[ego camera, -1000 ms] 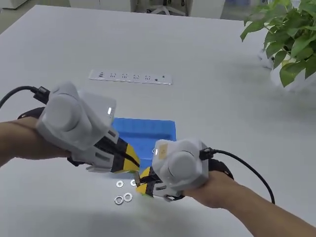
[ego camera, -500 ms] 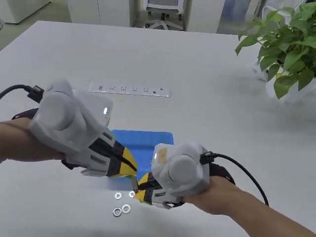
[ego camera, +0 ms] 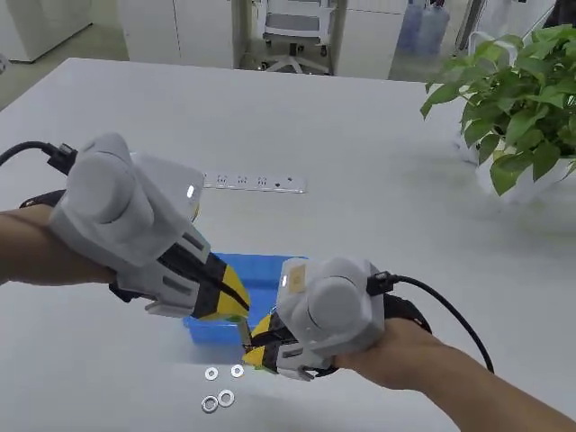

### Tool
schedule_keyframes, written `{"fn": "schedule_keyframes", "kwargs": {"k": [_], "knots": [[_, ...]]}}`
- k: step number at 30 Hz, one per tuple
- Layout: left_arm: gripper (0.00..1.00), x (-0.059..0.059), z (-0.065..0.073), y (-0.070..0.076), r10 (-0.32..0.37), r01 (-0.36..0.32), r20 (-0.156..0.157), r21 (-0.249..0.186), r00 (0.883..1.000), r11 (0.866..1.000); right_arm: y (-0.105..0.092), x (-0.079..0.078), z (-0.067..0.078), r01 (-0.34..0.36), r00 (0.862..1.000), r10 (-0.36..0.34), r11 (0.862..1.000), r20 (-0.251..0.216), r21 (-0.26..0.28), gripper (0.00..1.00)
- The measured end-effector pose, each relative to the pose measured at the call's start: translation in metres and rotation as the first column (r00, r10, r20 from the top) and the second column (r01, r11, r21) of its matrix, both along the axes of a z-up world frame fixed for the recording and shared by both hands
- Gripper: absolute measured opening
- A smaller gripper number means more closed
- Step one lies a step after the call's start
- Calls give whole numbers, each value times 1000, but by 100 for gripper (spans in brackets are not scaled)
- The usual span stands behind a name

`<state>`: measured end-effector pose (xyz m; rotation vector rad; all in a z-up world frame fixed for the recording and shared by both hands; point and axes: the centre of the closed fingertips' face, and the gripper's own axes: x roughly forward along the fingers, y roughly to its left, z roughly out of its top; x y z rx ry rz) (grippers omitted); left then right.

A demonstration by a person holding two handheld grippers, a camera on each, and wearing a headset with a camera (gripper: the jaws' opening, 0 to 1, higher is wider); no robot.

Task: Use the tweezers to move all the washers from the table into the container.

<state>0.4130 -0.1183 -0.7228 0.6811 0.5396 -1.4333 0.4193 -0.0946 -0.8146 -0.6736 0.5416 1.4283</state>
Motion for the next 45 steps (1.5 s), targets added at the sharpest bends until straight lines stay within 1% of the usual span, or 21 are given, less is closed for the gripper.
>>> {"fn": "schedule_keyframes", "kwargs": {"k": [1, 9, 15, 25, 30, 35, 45], "knots": [[5, 2, 2, 0, -1, 1, 5, 0, 1000, 1000, 0, 2, 2, 1, 1000, -1, 1000, 4, 1, 10], [5, 14, 10, -3, -12, 12, 20, 1, 1000, 1000, -3, 16, 10, 10, 1000, -10, 1000, 15, 2, 10], [5, 22, 11, -5, -16, 16, 20, 2, 1000, 1000, -5, 25, 11, 13, 1000, -13, 1000, 19, 0, 10], [5, 41, 11, -7, -21, 21, 19, 0, 1000, 1000, -4, 45, 10, 26, 999, -27, 1000, 22, 6, 10], [5, 51, 8, -7, -17, 17, 20, -2, 1000, 1000, -4, 55, 8, 37, 999, -37, 999, 22, 16, 10], [5, 60, 1, -7, -18, 18, 17, 7, 1000, 1000, -3, 64, 1, 44, 999, -44, 999, 12, 18, 10], [5, 71, -14, -6, -14, 14, 4, 16, 1000, 1000, -1, 73, -14, 43, 999, -43, 999, -9, 13, 10]]}}
